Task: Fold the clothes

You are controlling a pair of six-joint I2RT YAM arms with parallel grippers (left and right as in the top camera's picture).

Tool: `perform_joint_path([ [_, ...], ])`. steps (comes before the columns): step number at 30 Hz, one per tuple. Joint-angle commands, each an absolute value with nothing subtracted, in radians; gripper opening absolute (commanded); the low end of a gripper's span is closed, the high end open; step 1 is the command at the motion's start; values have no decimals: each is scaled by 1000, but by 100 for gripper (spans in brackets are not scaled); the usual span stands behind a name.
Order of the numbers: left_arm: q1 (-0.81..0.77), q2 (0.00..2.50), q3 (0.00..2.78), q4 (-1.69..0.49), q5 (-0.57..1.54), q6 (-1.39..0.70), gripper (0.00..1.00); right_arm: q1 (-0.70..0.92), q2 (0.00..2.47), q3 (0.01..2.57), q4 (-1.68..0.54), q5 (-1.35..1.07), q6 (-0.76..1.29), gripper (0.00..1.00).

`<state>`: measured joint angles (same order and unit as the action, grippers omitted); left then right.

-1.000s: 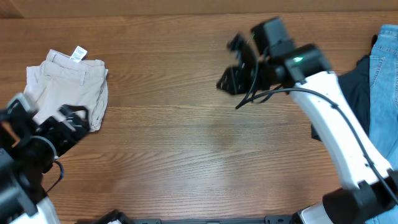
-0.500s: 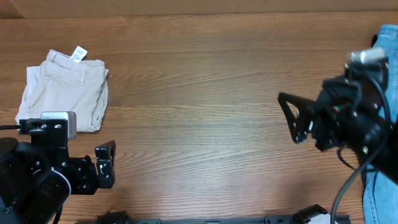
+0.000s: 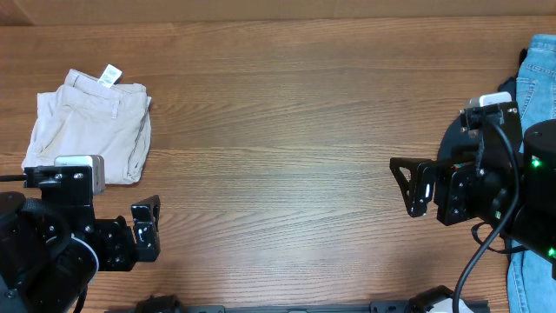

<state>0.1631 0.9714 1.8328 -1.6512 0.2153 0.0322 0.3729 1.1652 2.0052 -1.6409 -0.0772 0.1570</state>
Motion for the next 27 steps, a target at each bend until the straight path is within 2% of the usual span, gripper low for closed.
perform_joint_path([
  [1,155,974,1840,-1649,207,20,100,370,1162,2009,-1638,-68,157,100],
  [5,155,974,1840,-1650,207,20,100,370,1140,2009,-1635,-64,150,100],
  [9,155,974,1840,-1649,207,20,100,365,1026,1919,-1395,45,123,100],
  [17,155,974,1840,-1649,207,20,100,160,646,1176,-914,36,132,100],
  [22,155,974,1840,-1649,207,20,100,143,398,659,-665,-42,131,100],
  [27,155,974,1840,-1650,207,20,100,144,200,319,-494,-92,132,100],
])
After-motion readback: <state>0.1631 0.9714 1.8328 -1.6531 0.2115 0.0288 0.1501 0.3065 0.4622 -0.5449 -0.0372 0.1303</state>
